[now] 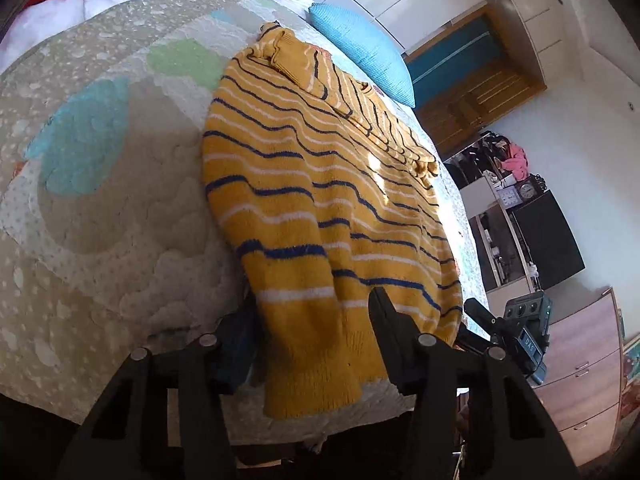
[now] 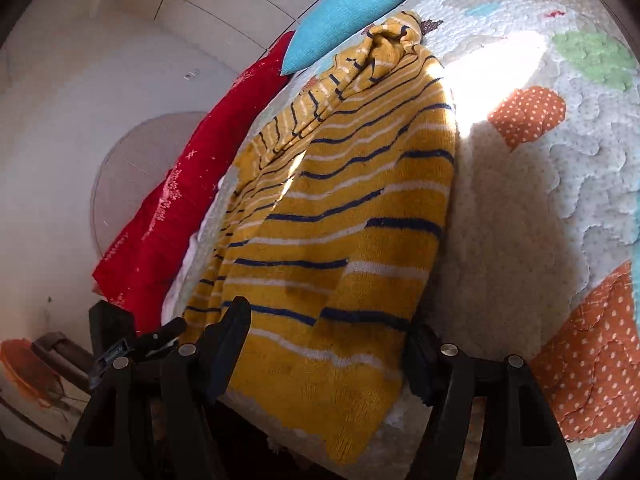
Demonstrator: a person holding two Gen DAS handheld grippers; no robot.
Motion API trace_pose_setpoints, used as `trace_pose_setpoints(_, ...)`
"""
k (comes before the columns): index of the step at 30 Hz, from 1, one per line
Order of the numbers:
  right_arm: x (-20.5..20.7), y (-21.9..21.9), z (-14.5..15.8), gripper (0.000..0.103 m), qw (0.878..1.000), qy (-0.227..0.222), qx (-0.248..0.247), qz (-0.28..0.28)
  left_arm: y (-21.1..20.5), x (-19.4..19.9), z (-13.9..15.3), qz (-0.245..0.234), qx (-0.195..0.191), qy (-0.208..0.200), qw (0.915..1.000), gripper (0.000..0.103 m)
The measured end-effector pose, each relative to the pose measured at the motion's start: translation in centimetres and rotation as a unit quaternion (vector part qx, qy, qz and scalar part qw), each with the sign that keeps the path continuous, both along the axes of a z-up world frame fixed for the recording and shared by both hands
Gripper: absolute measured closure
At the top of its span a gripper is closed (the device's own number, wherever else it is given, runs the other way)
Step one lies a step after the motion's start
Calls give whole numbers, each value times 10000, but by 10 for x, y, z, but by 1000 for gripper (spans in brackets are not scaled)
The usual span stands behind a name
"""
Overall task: Fold small clothes
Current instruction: 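Grasp the hem with both tools and lift it toward the collar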
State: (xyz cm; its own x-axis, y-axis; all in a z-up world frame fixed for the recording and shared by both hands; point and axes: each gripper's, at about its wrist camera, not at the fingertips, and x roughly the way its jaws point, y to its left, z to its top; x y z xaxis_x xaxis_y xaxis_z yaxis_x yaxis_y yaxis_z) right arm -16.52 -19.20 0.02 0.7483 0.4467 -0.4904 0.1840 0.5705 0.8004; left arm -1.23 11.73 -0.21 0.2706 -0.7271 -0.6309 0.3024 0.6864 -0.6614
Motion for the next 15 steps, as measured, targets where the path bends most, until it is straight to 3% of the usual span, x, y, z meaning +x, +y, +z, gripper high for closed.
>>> trace_pose_setpoints(4,-2,7,0,29,9999,-52,54,117,-6,-3,-4,-87,34,-54,9999,47)
trace_pose_setpoints(6,-1,14,0,29,9998,-35,53,176,-9,-2,-4,-107,-36,-58,9999,38)
trace_pose_setpoints(9,4,24,2,32,9998,40,-104,171,-16,3,-2,-158,-50,-96,9998,32)
trace_pose_setpoints(11,10,27,2,50,9995,219,-237,61,-23,7,-2,-102,82,-139,9998,32)
trace_pose_setpoints(12,15,27,1,70,9988,382,-312,-28,-25,9,-1,-38,147,-139,9998,33)
trace_pose_setpoints(13,19,27,-1,83,9977,552,-372,-110,-27,11,0,66,266,-130,9995,40)
trace_pose_setpoints(14,22,25,-2,84,9973,632,-340,-156,-26,13,1,185,456,-134,9987,72)
trace_pose_setpoints(15,23,21,-2,86,9976,631,-227,-176,-26,17,2,257,668,-101,9974,94)
